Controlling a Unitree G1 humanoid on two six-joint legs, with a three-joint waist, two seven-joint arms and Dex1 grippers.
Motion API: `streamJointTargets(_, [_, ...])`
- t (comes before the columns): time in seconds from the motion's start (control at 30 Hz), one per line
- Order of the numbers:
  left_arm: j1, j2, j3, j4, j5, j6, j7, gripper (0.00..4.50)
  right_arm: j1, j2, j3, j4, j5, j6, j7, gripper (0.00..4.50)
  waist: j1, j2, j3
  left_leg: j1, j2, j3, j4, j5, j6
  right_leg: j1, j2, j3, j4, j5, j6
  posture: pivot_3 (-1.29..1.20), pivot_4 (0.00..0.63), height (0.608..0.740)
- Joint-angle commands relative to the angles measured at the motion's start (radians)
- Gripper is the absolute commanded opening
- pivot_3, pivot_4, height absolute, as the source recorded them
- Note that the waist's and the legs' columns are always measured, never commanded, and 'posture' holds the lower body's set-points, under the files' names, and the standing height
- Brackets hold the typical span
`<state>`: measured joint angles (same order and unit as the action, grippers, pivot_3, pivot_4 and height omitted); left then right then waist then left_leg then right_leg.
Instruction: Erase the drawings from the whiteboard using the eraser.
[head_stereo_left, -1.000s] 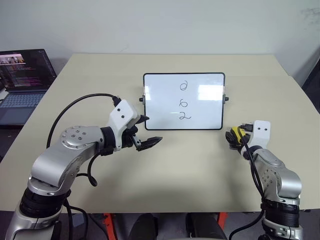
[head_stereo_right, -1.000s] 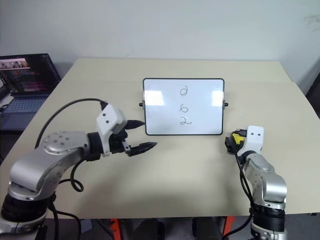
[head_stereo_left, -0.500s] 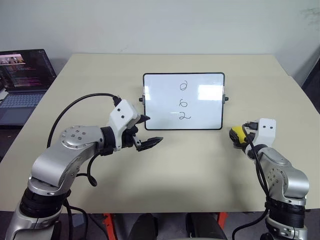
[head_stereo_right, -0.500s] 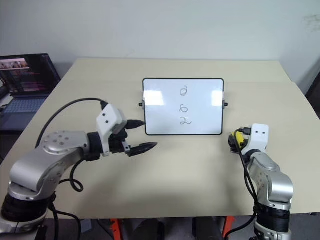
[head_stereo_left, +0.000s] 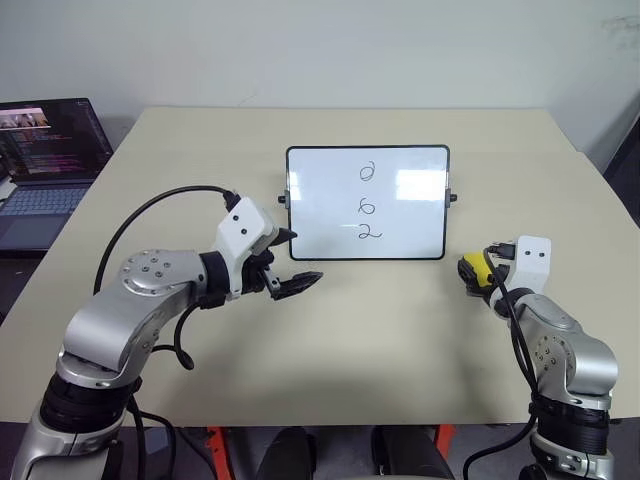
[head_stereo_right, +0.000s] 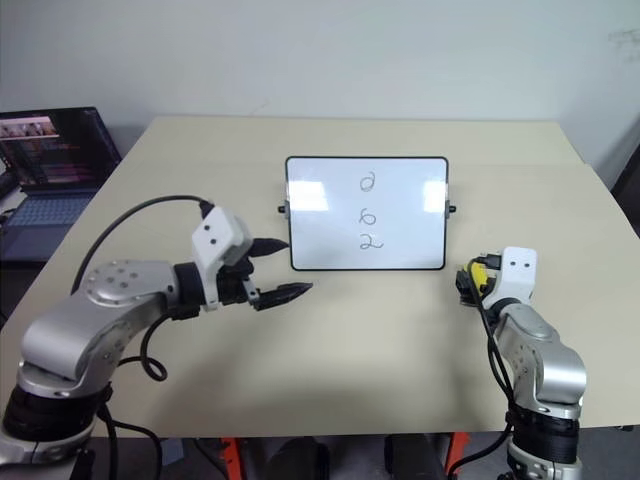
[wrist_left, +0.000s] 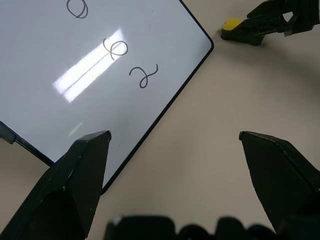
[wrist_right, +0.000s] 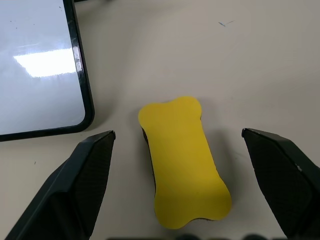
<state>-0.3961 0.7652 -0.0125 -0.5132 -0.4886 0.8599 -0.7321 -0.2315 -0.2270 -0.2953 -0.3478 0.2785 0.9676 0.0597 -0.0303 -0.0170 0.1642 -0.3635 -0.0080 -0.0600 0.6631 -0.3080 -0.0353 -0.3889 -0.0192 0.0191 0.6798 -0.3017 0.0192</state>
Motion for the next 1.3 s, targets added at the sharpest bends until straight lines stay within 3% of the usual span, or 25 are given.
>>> streamJointTargets(0.03, [-0.021,0.009,0.014,-0.016,0.003,-0.023,-0.003,4.5,-0.008,-0.004,-0.022,-0.014,0.014,-0.011,0.002,4.45,0.0,0.0,0.0,0.0,0.0,0.0,0.0,0.0,0.0,0.0,0.0,0.0,0.0,0.0,0.0,0.0,0.15,0.74])
streamJointTargets(0.8, [-0.03,0.001,0.015,-0.036,-0.007,-0.003,0.015,4.5,-0.032,-0.036,-0.025,0.061,0.032,-0.02,0.041,4.45,0.0,0.0,0.0,0.0,0.0,0.0,0.0,0.0,0.0,0.0,0.0,0.0,0.0,0.0,0.0,0.0,0.15,0.74])
streamJointTargets(0.93, [-0.039,0.003,0.017,-0.031,-0.009,-0.003,0.016,4.5,-0.03,-0.032,-0.028,0.061,0.035,-0.022,0.043,3.6,0.0,0.0,0.0,0.0,0.0,0.0,0.0,0.0,0.0,0.0,0.0,0.0,0.0,0.0,0.0,0.0,0.15,0.74])
streamJointTargets(1.13, [-0.049,0.001,0.013,-0.028,-0.01,-0.002,0.019,4.5,-0.031,-0.029,-0.031,0.063,0.033,-0.025,0.04,1.49,0.0,0.0,0.0,0.0,0.0,0.0,0.0,0.0,0.0,0.0,0.0,0.0,0.0,0.0,0.0,0.0,0.15,0.74])
streamJointTargets(1.3, [-0.05,0.003,0.015,-0.028,-0.012,-0.002,0.018,4.5,-0.032,-0.026,-0.031,0.06,0.033,-0.024,0.037,1.38,0.0,0.0,0.0,0.0,0.0,0.0,0.0,0.0,0.0,0.0,0.0,0.0,0.0,0.0,0.0,0.0,0.15,0.74])
